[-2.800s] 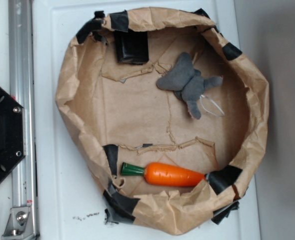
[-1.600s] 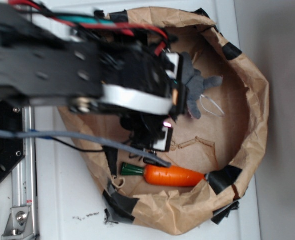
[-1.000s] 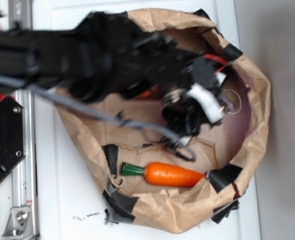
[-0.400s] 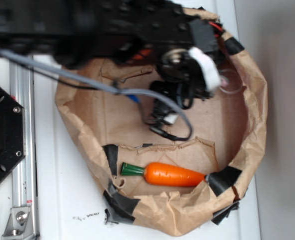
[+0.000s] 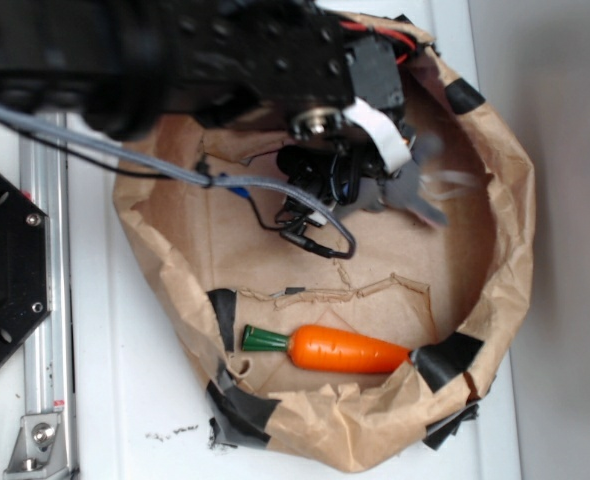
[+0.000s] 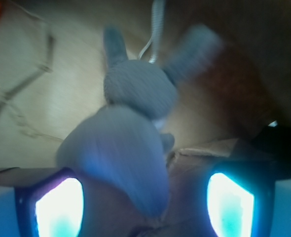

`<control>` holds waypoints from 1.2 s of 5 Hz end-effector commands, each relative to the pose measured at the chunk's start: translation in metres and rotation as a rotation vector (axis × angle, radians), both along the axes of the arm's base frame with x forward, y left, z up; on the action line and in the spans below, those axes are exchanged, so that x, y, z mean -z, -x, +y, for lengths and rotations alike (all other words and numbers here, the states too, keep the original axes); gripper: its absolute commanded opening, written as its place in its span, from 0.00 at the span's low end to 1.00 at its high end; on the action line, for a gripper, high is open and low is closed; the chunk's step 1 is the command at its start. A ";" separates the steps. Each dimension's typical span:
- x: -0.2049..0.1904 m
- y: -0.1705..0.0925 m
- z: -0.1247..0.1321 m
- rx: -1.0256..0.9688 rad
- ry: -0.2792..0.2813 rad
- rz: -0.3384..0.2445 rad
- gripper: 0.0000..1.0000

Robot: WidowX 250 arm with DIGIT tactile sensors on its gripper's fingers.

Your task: Grab the gray animal.

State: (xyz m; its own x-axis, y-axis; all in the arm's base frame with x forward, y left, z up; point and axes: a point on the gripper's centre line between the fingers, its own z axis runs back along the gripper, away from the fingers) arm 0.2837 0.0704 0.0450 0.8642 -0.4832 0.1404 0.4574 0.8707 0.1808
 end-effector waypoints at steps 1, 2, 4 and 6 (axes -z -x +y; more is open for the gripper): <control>0.012 -0.024 -0.008 -0.140 0.095 -0.038 1.00; -0.004 -0.017 -0.030 -0.169 0.195 0.017 1.00; -0.046 -0.008 -0.037 -0.247 0.248 -0.006 1.00; -0.063 -0.006 -0.042 -0.433 0.315 -0.002 1.00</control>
State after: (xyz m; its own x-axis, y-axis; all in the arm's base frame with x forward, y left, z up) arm 0.2779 0.0346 0.0817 0.9893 -0.0065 0.1458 0.0272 0.9897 -0.1405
